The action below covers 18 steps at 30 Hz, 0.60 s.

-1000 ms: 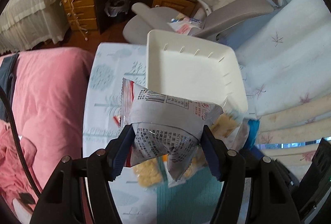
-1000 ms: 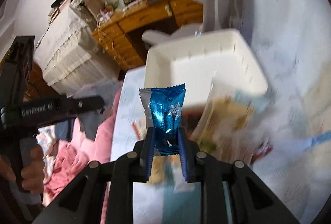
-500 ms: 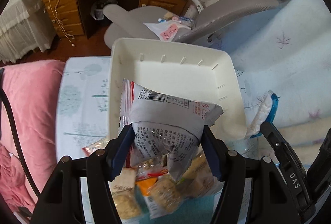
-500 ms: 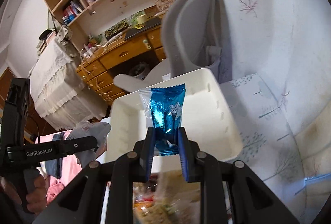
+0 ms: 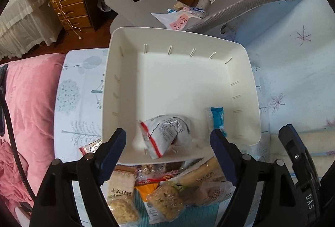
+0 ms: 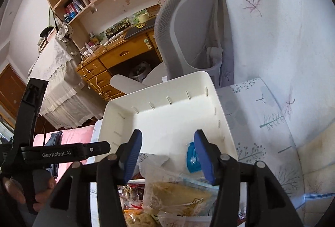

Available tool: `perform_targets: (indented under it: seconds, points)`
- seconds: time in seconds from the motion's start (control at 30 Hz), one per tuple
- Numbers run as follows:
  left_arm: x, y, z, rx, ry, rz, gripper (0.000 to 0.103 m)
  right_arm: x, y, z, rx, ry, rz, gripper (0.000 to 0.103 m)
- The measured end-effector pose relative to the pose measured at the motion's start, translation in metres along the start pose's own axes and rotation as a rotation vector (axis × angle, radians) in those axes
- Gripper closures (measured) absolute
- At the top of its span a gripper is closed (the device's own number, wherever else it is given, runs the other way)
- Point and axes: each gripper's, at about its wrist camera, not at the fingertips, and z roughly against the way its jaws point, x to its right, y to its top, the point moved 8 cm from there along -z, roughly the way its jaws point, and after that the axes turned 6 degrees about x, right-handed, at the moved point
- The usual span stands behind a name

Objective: Organize snacks
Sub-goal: 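Carry both snacks into the white basket and open both grippers, then withdraw both tools from the basket back over the snack pile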

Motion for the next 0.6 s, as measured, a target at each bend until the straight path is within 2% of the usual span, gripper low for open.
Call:
perform_targets:
  seconds: [0.13, 0.27, 0.37, 0.5, 0.6]
  points:
    - [-0.01, -0.012, 0.018, 0.006, -0.017, 0.009, 0.022, -0.004, -0.001, 0.015, 0.008, -0.006, -0.02, 0.041]
    - [-0.024, -0.03, 0.045, 0.026, -0.035, 0.006, 0.022, -0.012, -0.007, 0.04, 0.028, -0.019, -0.033, 0.039]
    - [-0.035, -0.046, 0.068, 0.045, -0.049, 0.002, 0.022, -0.021, -0.018, 0.064, 0.042, -0.029, -0.043, 0.038]
    - [-0.047, -0.073, 0.096, 0.066, -0.069, -0.011, 0.022, -0.034, -0.04, 0.1, 0.069, -0.046, -0.059, 0.029]
    - [-0.059, -0.1, 0.113, 0.071, -0.074, -0.032, 0.022, -0.046, -0.058, 0.125, 0.088, -0.052, -0.07, 0.029]
